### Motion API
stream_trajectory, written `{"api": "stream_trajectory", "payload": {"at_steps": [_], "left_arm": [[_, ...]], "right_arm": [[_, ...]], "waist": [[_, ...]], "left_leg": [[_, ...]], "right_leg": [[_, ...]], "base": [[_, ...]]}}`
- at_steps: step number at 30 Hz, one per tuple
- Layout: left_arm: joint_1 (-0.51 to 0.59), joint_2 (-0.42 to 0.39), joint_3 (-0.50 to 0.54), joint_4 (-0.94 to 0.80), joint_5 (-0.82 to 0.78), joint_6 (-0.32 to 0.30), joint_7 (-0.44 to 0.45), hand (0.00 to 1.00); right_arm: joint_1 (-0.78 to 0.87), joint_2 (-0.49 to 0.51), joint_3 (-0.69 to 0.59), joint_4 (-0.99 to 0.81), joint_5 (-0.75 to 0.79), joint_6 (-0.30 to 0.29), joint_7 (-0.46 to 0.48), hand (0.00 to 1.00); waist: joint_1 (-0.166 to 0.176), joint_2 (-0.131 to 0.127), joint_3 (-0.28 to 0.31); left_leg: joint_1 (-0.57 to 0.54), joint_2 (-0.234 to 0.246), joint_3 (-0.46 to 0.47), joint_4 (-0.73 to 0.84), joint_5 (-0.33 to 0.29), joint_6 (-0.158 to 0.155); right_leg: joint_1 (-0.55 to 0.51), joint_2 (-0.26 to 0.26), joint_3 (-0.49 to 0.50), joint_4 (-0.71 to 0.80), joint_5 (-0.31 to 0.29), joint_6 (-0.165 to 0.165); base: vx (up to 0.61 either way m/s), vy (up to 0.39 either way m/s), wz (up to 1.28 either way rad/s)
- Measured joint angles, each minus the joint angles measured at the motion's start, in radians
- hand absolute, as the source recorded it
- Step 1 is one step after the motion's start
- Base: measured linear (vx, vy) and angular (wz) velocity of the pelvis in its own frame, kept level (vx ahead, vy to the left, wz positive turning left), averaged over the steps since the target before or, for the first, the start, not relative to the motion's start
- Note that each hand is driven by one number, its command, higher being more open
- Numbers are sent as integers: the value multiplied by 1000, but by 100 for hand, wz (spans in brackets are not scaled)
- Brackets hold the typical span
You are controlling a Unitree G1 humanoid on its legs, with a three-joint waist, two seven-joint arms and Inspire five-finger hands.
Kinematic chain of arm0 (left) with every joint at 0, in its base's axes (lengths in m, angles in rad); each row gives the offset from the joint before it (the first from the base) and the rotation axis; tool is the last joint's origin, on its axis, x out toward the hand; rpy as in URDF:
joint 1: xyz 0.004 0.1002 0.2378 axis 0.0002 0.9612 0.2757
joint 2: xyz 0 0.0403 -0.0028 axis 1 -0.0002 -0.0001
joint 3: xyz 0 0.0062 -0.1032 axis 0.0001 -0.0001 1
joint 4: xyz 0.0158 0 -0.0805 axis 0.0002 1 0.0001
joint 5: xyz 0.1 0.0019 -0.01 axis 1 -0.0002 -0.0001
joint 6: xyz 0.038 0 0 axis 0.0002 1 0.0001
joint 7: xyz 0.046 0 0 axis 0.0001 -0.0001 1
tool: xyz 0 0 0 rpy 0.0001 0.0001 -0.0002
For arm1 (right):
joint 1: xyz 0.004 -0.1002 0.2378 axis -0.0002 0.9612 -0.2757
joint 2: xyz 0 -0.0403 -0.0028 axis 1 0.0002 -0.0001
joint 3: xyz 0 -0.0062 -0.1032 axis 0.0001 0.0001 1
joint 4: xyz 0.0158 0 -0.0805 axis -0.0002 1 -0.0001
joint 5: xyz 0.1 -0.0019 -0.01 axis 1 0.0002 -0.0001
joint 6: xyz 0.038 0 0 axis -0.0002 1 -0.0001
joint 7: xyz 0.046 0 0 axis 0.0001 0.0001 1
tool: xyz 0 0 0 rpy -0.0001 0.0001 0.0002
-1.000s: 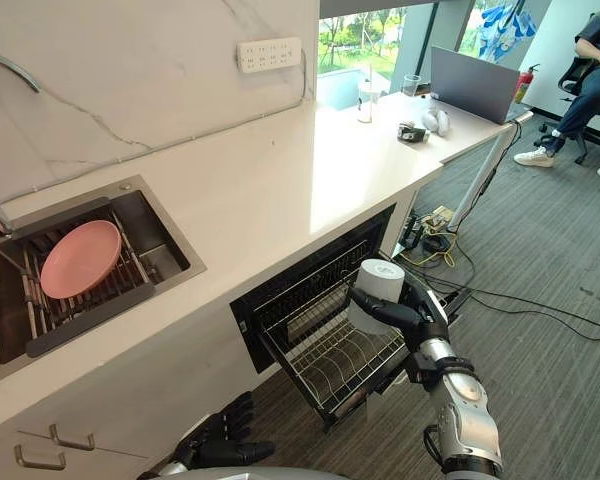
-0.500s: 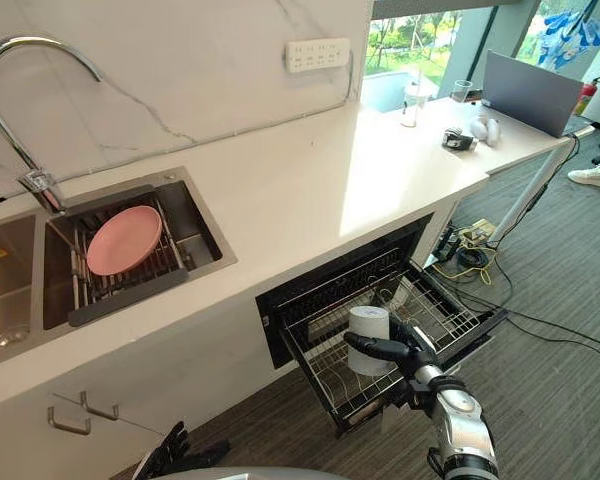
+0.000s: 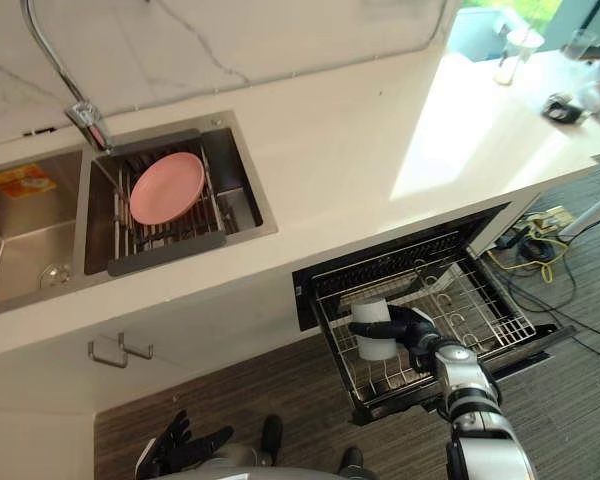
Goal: Walk over to the sink, pick up the cup, carry it to the dishwasher, place the cup inside the dishwasher, then close the dishwasher door
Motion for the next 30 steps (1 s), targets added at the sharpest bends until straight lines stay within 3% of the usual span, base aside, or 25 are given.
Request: {"api": "stream_trajectory", "payload": {"at_steps": [7, 13, 28, 29, 30], "left_arm": [[-51, 3, -1, -77, -39, 48, -22, 100], [-79, 6, -4, -103, -75, 70, -45, 100], [-142, 35, -87, -103, -97, 97, -61, 100], [-147, 34, -92, -103, -97, 102, -61, 100], [-150, 35, -98, -103, -97, 106, -61, 100]], "right_arm": [[-193, -21, 39, 101, -70, -22, 3, 0], [-314, -86, 35, 119, -105, -15, -11, 0], [-379, -121, -14, 161, -103, 72, -40, 0], [-379, -120, -15, 164, -103, 73, -40, 100], [-379, -118, -24, 172, -103, 74, -40, 100]], "waist": [[67, 7, 128], [85, 24, 200], [105, 44, 230], [105, 45, 230], [106, 45, 230]], "left_leg": [[-65, -6, -43, 19, 16, 1], [-110, -9, -71, 24, 37, -1], [-151, 7, -76, 22, 52, -16], [-151, 7, -76, 22, 52, -17], [-151, 7, -75, 22, 52, -17]], "right_leg": [[-36, -1, -43, 2, 9, -5], [-74, -2, -68, 20, 11, -9], [-131, 7, -66, 60, 0, -23], [-132, 7, -66, 62, 0, -24], [-134, 6, -64, 66, -1, -24]], "base": [[-15, 7, 20], [-39, 13, 14], [-19, 3, 0], [0, 0, 0], [0, 0, 0]]}}
